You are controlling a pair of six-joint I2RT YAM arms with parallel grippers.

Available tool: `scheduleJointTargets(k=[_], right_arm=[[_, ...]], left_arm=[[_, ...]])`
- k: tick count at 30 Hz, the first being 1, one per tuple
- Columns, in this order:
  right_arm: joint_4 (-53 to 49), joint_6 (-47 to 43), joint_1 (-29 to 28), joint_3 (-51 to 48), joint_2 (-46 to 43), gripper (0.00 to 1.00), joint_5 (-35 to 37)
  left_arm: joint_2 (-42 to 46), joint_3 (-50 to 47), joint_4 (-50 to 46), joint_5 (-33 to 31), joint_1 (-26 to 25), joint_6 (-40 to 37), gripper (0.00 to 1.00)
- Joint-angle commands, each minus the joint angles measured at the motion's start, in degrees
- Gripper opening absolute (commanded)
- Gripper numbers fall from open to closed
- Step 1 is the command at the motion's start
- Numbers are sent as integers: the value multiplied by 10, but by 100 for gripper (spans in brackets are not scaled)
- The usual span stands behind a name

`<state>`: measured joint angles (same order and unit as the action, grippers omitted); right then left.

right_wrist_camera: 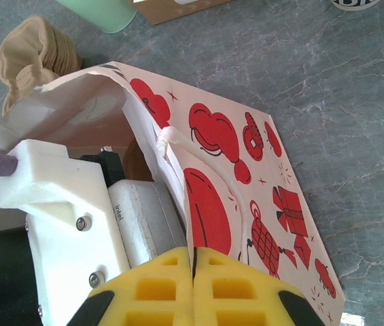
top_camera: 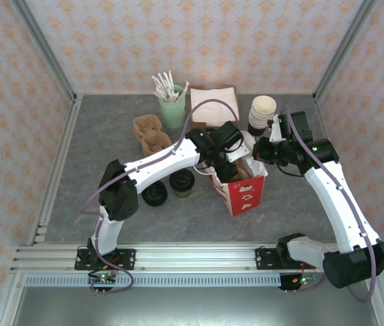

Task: Pack the takeout coffee

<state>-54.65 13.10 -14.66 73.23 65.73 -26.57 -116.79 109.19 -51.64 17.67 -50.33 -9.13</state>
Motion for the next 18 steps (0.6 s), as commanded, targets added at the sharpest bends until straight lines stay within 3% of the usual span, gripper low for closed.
scheduleJointTargets(k=[1, 18], right_arm=[[31, 11, -6, -4, -14, 0, -39], [24, 2, -6, 6, -12, 0, -25]], left_arm=[[-38, 6, -2, -18, -20, -12, 32], [-53, -3, 23, -5, -22, 2, 34]])
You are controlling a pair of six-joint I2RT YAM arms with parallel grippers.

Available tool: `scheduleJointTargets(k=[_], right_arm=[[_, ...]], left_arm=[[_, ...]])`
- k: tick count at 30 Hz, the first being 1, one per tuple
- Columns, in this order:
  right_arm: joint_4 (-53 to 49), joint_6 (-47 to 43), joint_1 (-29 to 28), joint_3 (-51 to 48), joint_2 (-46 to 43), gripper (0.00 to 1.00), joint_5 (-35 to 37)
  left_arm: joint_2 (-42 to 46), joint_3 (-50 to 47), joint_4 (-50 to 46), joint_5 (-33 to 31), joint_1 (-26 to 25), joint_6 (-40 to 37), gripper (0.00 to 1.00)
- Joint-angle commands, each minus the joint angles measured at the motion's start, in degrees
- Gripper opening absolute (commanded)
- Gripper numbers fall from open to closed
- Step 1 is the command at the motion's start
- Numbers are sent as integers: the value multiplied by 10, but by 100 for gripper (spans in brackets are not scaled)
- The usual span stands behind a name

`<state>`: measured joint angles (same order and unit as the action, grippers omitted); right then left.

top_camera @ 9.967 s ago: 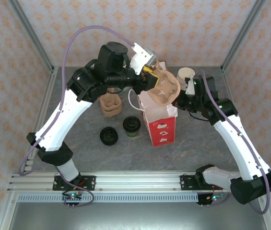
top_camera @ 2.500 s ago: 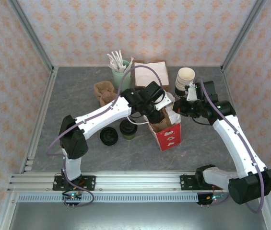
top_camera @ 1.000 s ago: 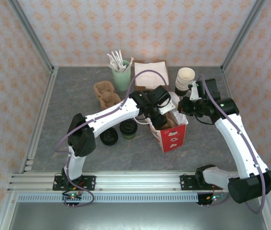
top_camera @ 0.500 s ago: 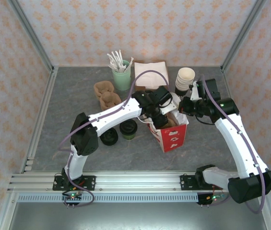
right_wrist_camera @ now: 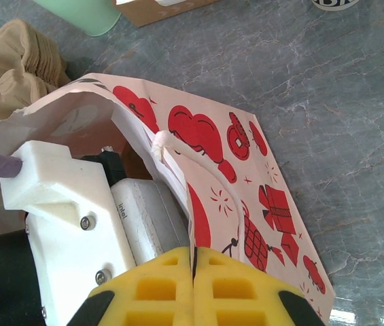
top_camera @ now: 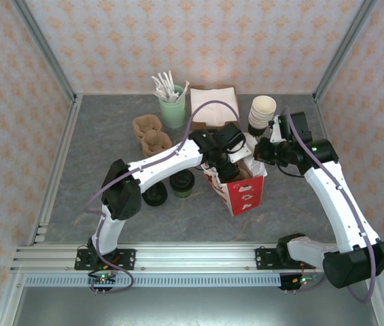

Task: Pack the takeout coffee

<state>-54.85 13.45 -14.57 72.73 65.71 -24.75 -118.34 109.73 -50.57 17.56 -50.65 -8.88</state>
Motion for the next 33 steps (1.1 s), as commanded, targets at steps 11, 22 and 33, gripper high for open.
scheduleJointTargets(k=[11, 22, 33], right_arm=[[29, -6, -7, 13, -5, 0, -45], [33, -2, -7, 11, -3, 0, -41], [45, 14, -7, 10, 5, 0, -44]], left_arm=[[-5, 10, -21, -17, -17, -10, 64], [26, 63, -68, -6, -3, -4, 68], [55, 122, -83, 21, 19, 28, 70]])
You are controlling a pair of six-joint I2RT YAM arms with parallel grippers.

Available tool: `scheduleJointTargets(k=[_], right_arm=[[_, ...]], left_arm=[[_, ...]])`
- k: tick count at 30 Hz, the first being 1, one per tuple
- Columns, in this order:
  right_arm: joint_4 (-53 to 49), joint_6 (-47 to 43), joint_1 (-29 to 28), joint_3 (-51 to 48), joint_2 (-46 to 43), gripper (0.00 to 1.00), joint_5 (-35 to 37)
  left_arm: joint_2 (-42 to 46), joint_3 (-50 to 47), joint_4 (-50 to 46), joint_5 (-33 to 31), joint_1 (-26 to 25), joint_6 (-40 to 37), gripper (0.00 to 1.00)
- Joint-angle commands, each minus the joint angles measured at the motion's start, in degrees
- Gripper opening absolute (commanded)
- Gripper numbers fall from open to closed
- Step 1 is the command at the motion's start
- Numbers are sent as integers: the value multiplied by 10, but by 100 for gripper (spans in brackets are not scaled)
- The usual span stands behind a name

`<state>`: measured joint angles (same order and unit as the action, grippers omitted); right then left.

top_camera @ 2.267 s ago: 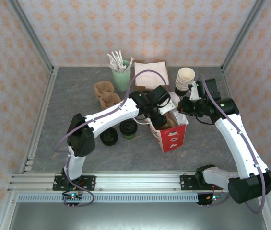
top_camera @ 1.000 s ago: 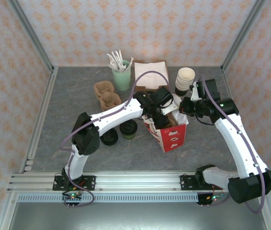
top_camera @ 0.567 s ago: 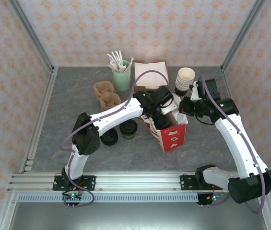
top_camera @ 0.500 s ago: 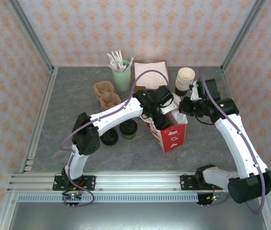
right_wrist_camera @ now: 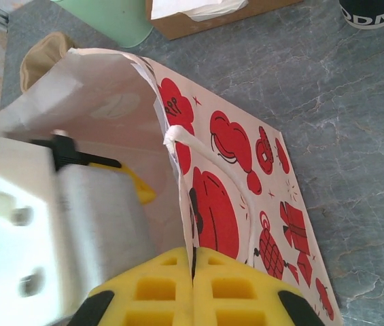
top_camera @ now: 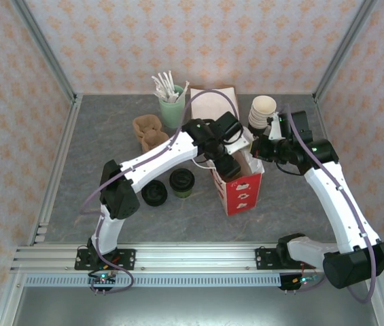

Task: Pack the takeout coffee

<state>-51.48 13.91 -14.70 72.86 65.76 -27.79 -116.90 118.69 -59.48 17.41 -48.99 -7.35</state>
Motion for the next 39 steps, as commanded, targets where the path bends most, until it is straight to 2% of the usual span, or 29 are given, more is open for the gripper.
scheduleJointTargets(k=[1, 7, 11, 22, 25, 29, 33, 36, 39], right_arm=[[14, 12, -5, 8, 5, 0, -16], [24, 25, -5, 5, 10, 0, -21], [35, 40, -6, 3, 10, 0, -22], [87, 97, -15, -15, 8, 0, -18], [111, 134, -20, -33, -4, 0, -18], [134, 185, -30, -37, -12, 0, -10], [131, 207, -40, -42, -24, 0, -1], [124, 218, -48, -56, -41, 10, -1], [102, 211, -55, -60, -60, 28, 10]], left_arm=[[42, 36, 6, 26, 2, 15, 70], [52, 64, 10, 37, 6, 31, 70], [53, 117, 7, 46, 17, 52, 71], [40, 229, 23, 48, 34, 141, 72], [40, 259, 18, 17, 45, 159, 72], [43, 287, -2, -30, 86, 207, 72], [60, 281, -15, -64, 112, 210, 71], [71, 271, -21, -72, 125, 203, 71], [89, 249, -19, -67, 139, 220, 70]])
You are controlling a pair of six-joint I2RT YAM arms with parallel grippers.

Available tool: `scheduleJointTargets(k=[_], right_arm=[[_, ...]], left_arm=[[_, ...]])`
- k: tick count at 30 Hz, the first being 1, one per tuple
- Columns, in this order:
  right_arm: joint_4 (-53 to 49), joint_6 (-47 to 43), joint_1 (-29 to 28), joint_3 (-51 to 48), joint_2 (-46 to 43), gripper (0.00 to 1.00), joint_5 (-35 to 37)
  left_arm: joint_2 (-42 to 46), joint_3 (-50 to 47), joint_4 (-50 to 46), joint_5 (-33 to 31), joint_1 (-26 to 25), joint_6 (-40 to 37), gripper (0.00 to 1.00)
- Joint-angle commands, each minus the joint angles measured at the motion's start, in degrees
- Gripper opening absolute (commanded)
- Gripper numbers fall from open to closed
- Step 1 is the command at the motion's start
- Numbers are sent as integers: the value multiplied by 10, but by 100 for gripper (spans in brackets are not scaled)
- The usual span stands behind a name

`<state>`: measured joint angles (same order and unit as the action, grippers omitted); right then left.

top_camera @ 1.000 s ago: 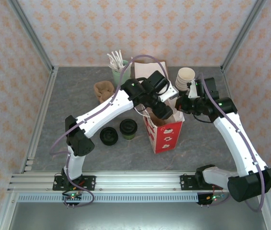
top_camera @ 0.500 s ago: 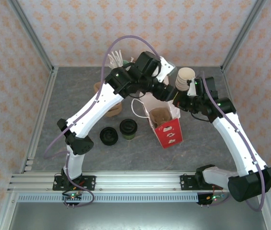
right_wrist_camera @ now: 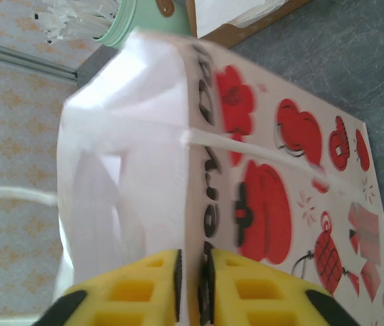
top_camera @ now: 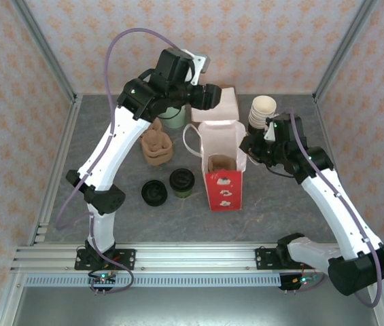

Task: Pack the takeout coffee

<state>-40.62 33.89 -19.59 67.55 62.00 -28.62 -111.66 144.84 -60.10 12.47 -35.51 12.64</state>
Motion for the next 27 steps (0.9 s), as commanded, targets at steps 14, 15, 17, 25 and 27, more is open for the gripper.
scheduleJointTargets(k=[14, 15, 17, 25, 27], right_arm=[[-97, -111, 73, 99, 38, 64, 51], [-106, -129, 84, 120, 54, 64, 44], [-119, -164, 101, 157, 95, 65, 17], [-150, -259, 119, 270, 219, 65, -94], [-134, -268, 117, 259, 224, 65, -109]], left_arm=[[123, -100, -62, -73, 17, 16, 69], [135, -115, -60, -78, 17, 16, 69], [159, -150, -49, -85, 17, 16, 69], [234, -277, -34, -118, 17, 14, 69], [240, -294, -40, -114, 17, 15, 69]])
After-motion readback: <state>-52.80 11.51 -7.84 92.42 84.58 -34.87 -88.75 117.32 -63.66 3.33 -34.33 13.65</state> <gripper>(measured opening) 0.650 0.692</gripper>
